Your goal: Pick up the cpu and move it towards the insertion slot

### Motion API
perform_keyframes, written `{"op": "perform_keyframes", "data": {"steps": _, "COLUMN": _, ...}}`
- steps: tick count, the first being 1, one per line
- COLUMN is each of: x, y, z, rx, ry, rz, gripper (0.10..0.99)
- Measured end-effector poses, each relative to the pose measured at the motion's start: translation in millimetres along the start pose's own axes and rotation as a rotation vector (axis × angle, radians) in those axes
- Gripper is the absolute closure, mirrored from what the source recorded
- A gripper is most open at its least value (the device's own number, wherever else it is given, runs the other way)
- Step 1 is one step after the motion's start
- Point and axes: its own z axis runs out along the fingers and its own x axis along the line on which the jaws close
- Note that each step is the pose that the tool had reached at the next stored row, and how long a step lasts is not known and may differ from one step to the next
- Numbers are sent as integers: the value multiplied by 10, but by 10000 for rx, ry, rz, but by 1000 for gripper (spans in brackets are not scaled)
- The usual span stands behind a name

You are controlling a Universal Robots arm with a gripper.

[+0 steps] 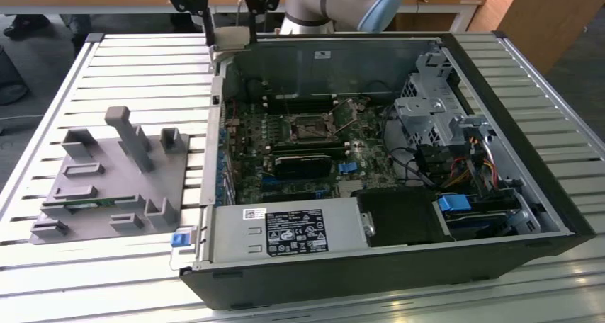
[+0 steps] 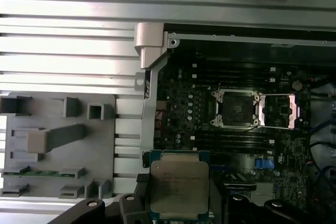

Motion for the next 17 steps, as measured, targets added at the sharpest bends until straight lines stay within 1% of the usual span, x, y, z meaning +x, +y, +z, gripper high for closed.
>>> {"op": "perform_keyframes", "data": {"steps": 17, "x": -266, "y": 128, "z": 11, "rx": -17, "ry": -1, "rz": 0, "gripper": 549}}
